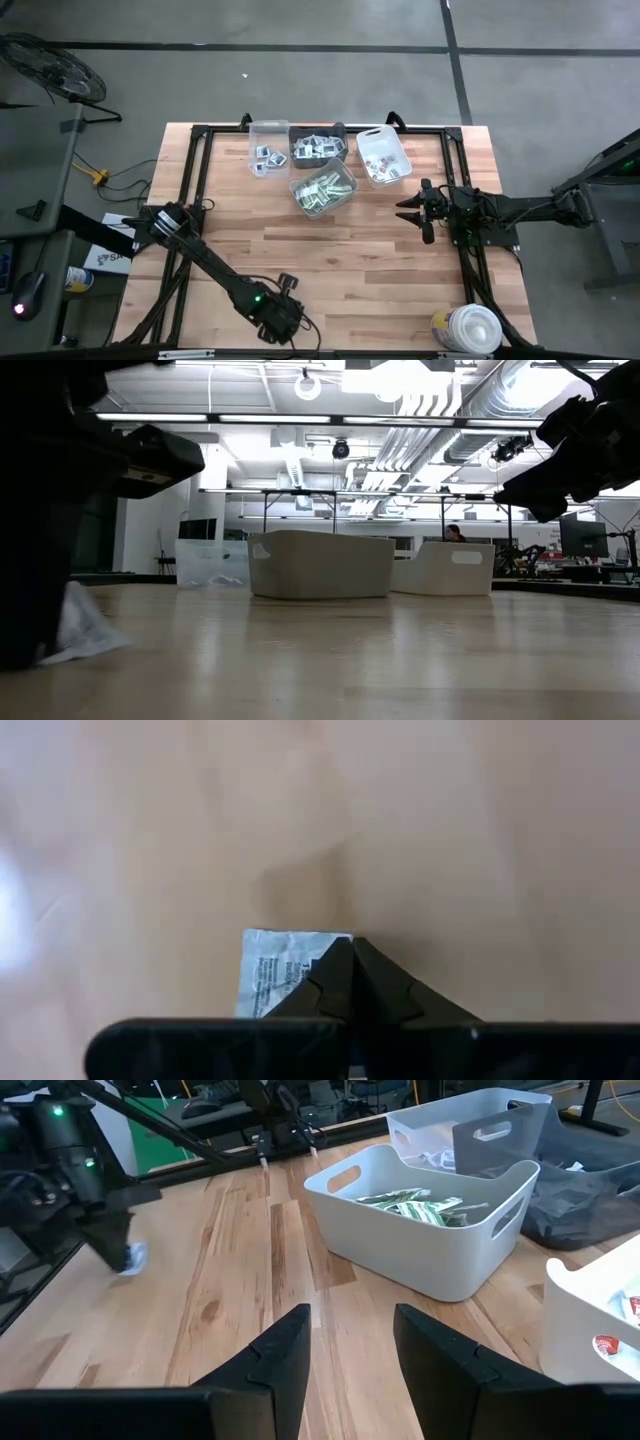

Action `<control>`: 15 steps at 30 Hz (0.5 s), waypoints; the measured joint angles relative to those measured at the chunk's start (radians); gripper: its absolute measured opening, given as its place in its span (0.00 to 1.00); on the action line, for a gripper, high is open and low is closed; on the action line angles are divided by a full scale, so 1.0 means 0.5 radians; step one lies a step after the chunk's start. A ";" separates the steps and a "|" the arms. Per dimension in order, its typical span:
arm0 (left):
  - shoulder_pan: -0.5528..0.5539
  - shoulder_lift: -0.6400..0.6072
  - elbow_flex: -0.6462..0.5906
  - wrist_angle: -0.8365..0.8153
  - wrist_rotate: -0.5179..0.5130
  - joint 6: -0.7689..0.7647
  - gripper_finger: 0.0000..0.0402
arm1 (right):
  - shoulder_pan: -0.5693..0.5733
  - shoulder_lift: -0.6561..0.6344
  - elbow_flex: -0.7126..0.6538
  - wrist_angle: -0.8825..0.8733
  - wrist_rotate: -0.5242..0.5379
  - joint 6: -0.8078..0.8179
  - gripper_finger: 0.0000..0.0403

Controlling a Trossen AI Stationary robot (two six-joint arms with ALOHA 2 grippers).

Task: Pick & Place First Aid Supplies
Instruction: Put the alcohol pad into the transparent bin

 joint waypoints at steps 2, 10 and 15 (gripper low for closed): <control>0.013 -0.050 -0.007 -0.070 -0.039 0.002 0.00 | 0.000 0.000 0.000 0.000 0.000 0.000 0.35; 0.146 -0.303 -0.003 -0.372 -0.163 -0.054 0.00 | 0.000 0.000 0.000 0.000 0.000 0.000 0.35; 0.308 -0.484 0.004 -0.549 -0.237 -0.037 0.00 | 0.000 0.000 0.000 0.000 0.000 0.000 0.35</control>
